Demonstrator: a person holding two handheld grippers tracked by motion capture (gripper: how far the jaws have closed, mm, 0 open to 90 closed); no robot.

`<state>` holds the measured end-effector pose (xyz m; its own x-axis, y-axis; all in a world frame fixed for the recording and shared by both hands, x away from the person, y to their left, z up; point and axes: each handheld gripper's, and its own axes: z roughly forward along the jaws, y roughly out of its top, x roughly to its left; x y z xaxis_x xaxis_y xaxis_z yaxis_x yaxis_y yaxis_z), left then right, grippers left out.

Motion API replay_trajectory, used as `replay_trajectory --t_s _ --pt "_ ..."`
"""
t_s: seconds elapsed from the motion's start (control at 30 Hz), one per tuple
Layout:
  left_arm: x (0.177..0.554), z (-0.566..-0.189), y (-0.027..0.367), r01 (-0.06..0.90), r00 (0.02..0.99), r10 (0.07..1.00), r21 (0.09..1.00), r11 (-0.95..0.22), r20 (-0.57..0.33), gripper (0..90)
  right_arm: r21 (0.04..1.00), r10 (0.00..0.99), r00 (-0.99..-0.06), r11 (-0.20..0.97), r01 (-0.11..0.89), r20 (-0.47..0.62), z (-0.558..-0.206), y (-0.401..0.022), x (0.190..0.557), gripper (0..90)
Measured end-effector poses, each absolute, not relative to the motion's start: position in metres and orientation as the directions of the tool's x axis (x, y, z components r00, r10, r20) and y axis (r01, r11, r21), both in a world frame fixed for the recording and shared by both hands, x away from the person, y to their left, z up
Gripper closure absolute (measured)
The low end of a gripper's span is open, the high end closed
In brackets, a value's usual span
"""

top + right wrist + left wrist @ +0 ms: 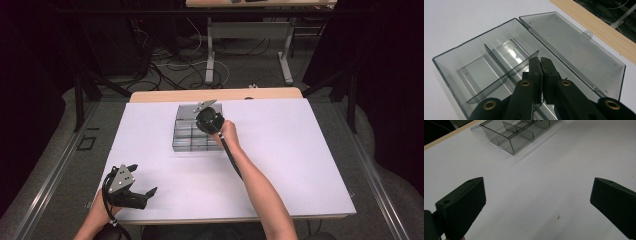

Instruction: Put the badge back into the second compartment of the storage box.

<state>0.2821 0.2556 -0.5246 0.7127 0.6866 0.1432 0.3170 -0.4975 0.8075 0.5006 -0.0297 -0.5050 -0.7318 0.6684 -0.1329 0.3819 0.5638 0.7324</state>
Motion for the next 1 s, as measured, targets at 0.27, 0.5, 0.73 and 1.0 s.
replay_trajectory --t_s 0.27,0.5,0.73,1.0 --pt "0.282 -0.525 0.256 0.317 0.713 0.686 0.807 -0.499 0.144 0.6 0.714 0.667 -0.732 0.58 0.392 -0.14 -0.51 -0.03 0.505 88.2" --pt "0.282 -0.525 0.256 0.317 0.714 0.685 0.807 -0.499 0.143 0.5 0.705 0.681 -0.723 0.569 0.422 -0.117 -0.516 -0.031 0.508 88.1" --pt "0.282 -0.525 0.256 0.317 0.715 0.685 0.807 -0.499 0.143 0.5 0.698 0.681 -0.723 0.573 0.429 -0.114 -0.521 -0.03 0.511 87.9" --pt "0.282 -0.525 0.256 0.317 0.715 0.684 0.806 -0.499 0.142 0.5 0.674 0.676 -0.722 0.603 0.428 -0.146 -0.525 -0.027 0.511 87.9"
